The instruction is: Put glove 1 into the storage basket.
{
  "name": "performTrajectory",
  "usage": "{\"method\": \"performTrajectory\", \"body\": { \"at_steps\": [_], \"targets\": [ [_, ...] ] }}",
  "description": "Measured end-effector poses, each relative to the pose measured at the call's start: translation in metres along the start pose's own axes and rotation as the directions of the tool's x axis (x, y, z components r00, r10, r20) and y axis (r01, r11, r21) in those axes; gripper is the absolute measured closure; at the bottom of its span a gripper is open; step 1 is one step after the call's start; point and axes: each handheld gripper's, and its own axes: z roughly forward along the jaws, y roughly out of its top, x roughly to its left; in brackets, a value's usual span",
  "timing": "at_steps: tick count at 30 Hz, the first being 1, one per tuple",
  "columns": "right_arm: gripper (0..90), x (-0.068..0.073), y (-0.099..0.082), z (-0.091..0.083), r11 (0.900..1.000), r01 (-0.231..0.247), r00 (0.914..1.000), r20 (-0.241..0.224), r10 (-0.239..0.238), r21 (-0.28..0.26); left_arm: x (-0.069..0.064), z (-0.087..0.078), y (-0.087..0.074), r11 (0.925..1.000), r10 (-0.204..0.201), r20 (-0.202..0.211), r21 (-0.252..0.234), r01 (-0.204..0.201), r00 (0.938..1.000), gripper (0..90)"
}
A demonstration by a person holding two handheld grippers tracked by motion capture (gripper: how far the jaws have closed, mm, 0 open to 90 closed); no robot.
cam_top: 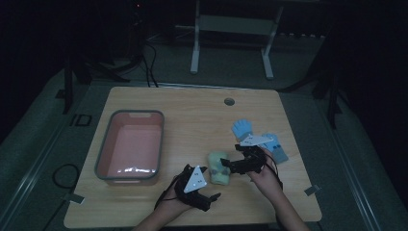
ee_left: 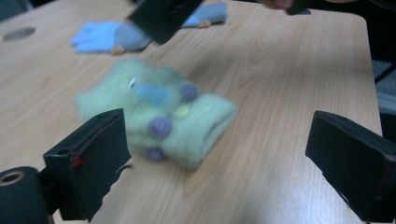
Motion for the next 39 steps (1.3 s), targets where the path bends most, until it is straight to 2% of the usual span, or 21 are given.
{"method": "performTrajectory", "body": {
  "at_steps": [2, 3, 5, 7, 9, 11, 12, 15, 17, 18, 19, 20, 22, 23, 25, 28, 30, 32, 33, 37, 39],
  "targets": [
    [10.7, -0.002, 0.002, 0.004, 0.9999, -0.011, 0.9984, -0.055, 0.011, 0.003, 0.001, 0.005, 0.004, 0.9994, 0.031, 0.017, 0.019, -0.031, 0.9994, 6.8],
    [11.5, -0.003, 0.003, 0.007, 0.9999, -0.016, 0.9977, -0.066, 0.017, 0.004, 0.001, 0.007, 0.005, 0.9981, 0.055, 0.027, 0.026, -0.055, 0.9981, 9.0],
    [20.3, -0.006, 0.005, 0.013, 0.9992, -0.012, 0.9972, -0.073, 0.015, 0.039, 0.002, 0.013, 0.007, 0.9942, 0.094, 0.047, 0.049, -0.096, 0.9945, 15.1],
    [30.4, -0.010, 0.007, 0.021, 0.9985, 0.004, 0.9986, -0.052, -0.001, 0.055, 0.003, 0.019, 0.009, 0.9896, 0.124, 0.065, 0.065, -0.128, 0.9901, 19.2],
    [35.4, -0.016, 0.009, 0.027, 0.9976, -0.021, 0.9966, -0.078, 0.026, 0.066, 0.005, 0.025, 0.010, 0.9855, 0.147, 0.070, 0.075, -0.152, 0.9866, 22.6],
    [38.3, -0.018, 0.011, 0.033, 0.9977, -0.006, 0.9970, -0.077, 0.011, 0.067, 0.007, 0.032, 0.009, 0.9787, 0.177, 0.075, 0.092, -0.184, 0.9813, 27.6],
    [40.0, -0.020, 0.011, 0.036, 0.9971, -0.011, 0.9939, -0.109, 0.019, 0.075, 0.008, 0.035, 0.009, 0.9752, 0.189, 0.082, 0.102, -0.197, 0.9786, 29.0],
    [40.3, -0.023, 0.009, 0.046, 0.9935, -0.009, 0.9915, -0.128, 0.023, 0.113, 0.012, 0.043, 0.007, 0.9640, 0.216, 0.097, 0.136, -0.228, 0.9715, 33.8],
    [41.6, -0.027, 0.006, 0.053, 0.9900, -0.018, 0.9886, -0.145, 0.038, 0.140, 0.014, 0.046, 0.004, 0.9569, 0.231, 0.105, 0.155, -0.246, 0.9672, 33.9],
    [41.5, -0.029, 0.003, 0.057, 0.9864, -0.027, 0.9864, -0.156, 0.053, 0.162, 0.014, 0.048, 0.003, 0.9559, 0.233, 0.108, 0.157, -0.248, 0.9664, 33.9],
    [41.1, -0.030, 0.002, 0.059, 0.9848, -0.036, 0.9842, -0.165, 0.064, 0.170, 0.014, 0.049, 0.001, 0.9494, 0.252, 0.104, 0.166, -0.267, 0.9621, 33.9],
    [40.6, -0.032, -0.001, 0.062, 0.9820, -0.054, 0.9817, -0.170, 0.086, 0.181, 0.014, 0.050, 0.001, 0.9475, 0.257, 0.102, 0.169, -0.272, 0.9610, 34.0],
    [40.5, -0.031, -0.003, 0.065, 0.9785, -0.047, 0.9817, -0.172, 0.082, 0.201, 0.011, 0.052, 0.000, 0.9430, 0.266, 0.076, 0.186, -0.276, 0.9609, 33.9],
    [40.5, -0.031, -0.005, 0.067, 0.9754, -0.057, 0.9794, -0.178, 0.096, 0.213, 0.009, 0.053, 0.000, 0.9382, 0.276, 0.071, 0.197, -0.285, 0.9585, 33.9],
    [41.4, -0.030, -0.007, 0.069, 0.9734, -0.061, 0.9774, -0.184, 0.103, 0.221, 0.007, 0.055, 0.001, 0.9351, 0.285, 0.051, 0.204, -0.290, 0.9571, 34.9],
    [46.7, -0.030, -0.010, 0.071, 0.9739, -0.079, 0.9707, -0.206, 0.123, 0.213, 0.008, 0.056, 0.001, 0.9312, 0.299, 0.025, 0.212, -0.297, 0.9541, 44.3],
    [50.3, -0.031, -0.011, 0.072, 0.9737, -0.084, 0.9666, -0.220, 0.131, 0.212, 0.009, 0.056, 0.000, 0.9278, 0.312, 0.007, 0.213, -0.307, 0.9499, 55.3],
    [52.0, -0.031, -0.011, 0.072, 0.9732, -0.086, 0.9654, -0.224, 0.134, 0.213, 0.011, 0.057, 0.000, 0.9281, 0.311, 0.008, 0.214, -0.305, 0.9505, 58.6],
    [56.5, -0.030, -0.011, 0.072, 0.9713, -0.092, 0.9620, -0.233, 0.143, 0.219, 0.012, 0.057, 0.001, 0.9310, 0.303, 0.008, 0.211, -0.298, 0.9529, 64.4],
    [64.5, -0.031, -0.011, 0.070, 0.9723, -0.109, 0.9567, -0.244, 0.159, 0.207, 0.019, 0.055, 0.006, 0.9477, 0.240, 0.037, 0.207, -0.243, 0.9700, 71.6],
    [68.5, -0.031, -0.010, 0.068, 0.9736, -0.120, 0.9541, -0.248, 0.167, 0.194, 0.021, 0.054, 0.009, 0.9468, 0.232, 0.047, 0.218, -0.237, 0.9716, 72.9]
  ]
}}
